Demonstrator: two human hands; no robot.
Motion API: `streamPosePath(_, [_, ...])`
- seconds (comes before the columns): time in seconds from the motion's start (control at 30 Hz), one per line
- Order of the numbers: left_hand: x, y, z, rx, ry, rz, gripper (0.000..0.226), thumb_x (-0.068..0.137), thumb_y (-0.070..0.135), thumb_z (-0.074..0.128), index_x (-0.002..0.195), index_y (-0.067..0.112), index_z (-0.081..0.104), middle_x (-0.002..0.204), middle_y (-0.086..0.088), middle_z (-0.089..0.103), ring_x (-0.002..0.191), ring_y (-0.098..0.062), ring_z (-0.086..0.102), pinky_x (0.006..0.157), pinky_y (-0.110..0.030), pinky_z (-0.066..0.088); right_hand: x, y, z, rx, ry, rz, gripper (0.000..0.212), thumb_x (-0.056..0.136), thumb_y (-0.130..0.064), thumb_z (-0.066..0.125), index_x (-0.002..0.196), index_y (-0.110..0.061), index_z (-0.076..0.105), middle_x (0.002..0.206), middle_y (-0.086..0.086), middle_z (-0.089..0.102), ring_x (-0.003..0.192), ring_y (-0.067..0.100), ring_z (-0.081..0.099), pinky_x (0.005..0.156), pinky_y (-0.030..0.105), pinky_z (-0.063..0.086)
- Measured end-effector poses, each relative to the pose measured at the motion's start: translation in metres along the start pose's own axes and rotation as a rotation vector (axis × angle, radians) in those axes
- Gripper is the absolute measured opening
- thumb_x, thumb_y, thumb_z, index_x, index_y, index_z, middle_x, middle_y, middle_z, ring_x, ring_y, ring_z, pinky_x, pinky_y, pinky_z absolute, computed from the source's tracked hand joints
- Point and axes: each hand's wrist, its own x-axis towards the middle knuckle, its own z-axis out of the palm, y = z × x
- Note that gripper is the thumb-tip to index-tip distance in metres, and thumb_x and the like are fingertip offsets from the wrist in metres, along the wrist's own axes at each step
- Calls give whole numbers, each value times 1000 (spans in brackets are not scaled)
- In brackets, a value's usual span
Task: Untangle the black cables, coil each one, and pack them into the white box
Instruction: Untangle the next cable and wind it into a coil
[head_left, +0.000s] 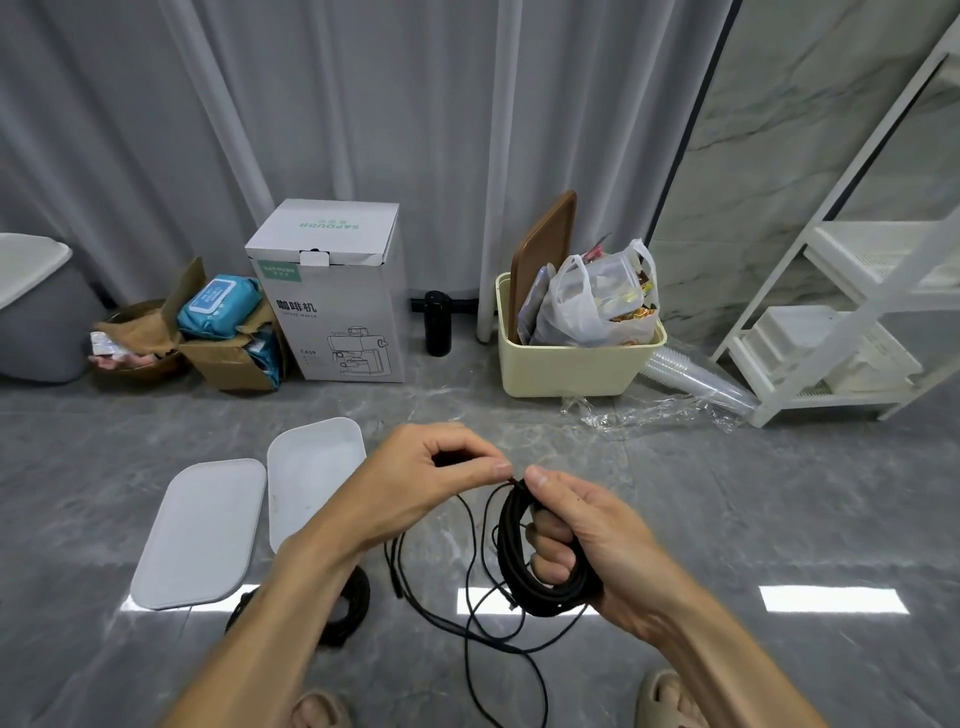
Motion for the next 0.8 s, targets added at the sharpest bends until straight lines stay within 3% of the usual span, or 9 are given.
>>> streamPosePath(0.17, [3, -1, 5, -32, 103, 47, 12, 74, 39, 71, 77, 28, 74, 79, 10, 72, 77, -1, 64, 74, -14, 47, -1, -1, 5, 0, -48, -14, 20, 81, -22, 68, 84, -9, 53, 58, -1, 28, 44, 9, 28, 41, 20, 33])
streamPosePath(0.33, [5, -7, 11, -74, 140, 26, 22, 75, 48, 67, 80, 27, 74, 79, -4, 69, 76, -11, 59, 74, -31, 49, 0, 2, 7, 11, -32, -56, 18, 83, -16, 68, 84, -8, 52, 57, 0, 29, 44, 9, 29, 43, 20, 35])
streamPosePath(0.4, [5, -10, 15, -84, 142, 11, 21, 80, 47, 63, 85, 29, 73, 74, 4, 64, 72, -6, 55, 72, -26, 47, 0, 2, 9, 63, -7, -90, 13, 84, -17, 67, 82, -10, 56, 57, -1, 28, 46, 10, 29, 43, 21, 36])
streamPosePath(0.5, [6, -17, 22, -69, 145, -19, 18, 90, 39, 58, 102, 41, 71, 96, 13, 71, 94, 0, 64, 91, -20, 49, 0, 0, 11, 127, 34, -138, 13, 86, -21, 64, 73, -16, 64, 58, -1, 27, 46, 10, 30, 44, 20, 36])
streamPosePath(0.6, [4, -20, 30, 38, 100, -42, 25, 99, 31, 53, 114, 48, 64, 112, 13, 65, 114, 5, 56, 102, -14, 40, 1, -1, 12, 155, 76, -180, 12, 85, -23, 64, 76, -16, 67, 58, -1, 26, 46, 9, 31, 45, 20, 37])
streamPosePath(0.7, [1, -20, 38, 123, 26, -158, 29, 104, 39, 41, 116, 42, 68, 108, 7, 66, 112, -1, 56, 104, -23, 41, 3, 0, 10, 168, 114, -202, 13, 85, -23, 64, 82, -12, 60, 57, -1, 27, 45, 10, 33, 45, 21, 39])
streamPosePath(0.73, [0, -18, 39, 83, -1, -212, 35, 105, 42, 36, 113, 35, 69, 105, 4, 69, 108, -6, 60, 104, -29, 44, 3, 1, 9, 172, 129, -211, 14, 86, -23, 64, 79, -13, 57, 56, -1, 27, 45, 10, 33, 46, 21, 40])
streamPosePath(0.8, [-4, -7, 43, -109, -50, -307, 46, 107, 41, 28, 103, 27, 72, 96, 1, 74, 97, -9, 68, 95, -27, 51, 4, 1, 7, 158, 159, -224, 20, 88, -24, 63, 75, -15, 51, 56, -1, 27, 46, 11, 34, 47, 21, 41])
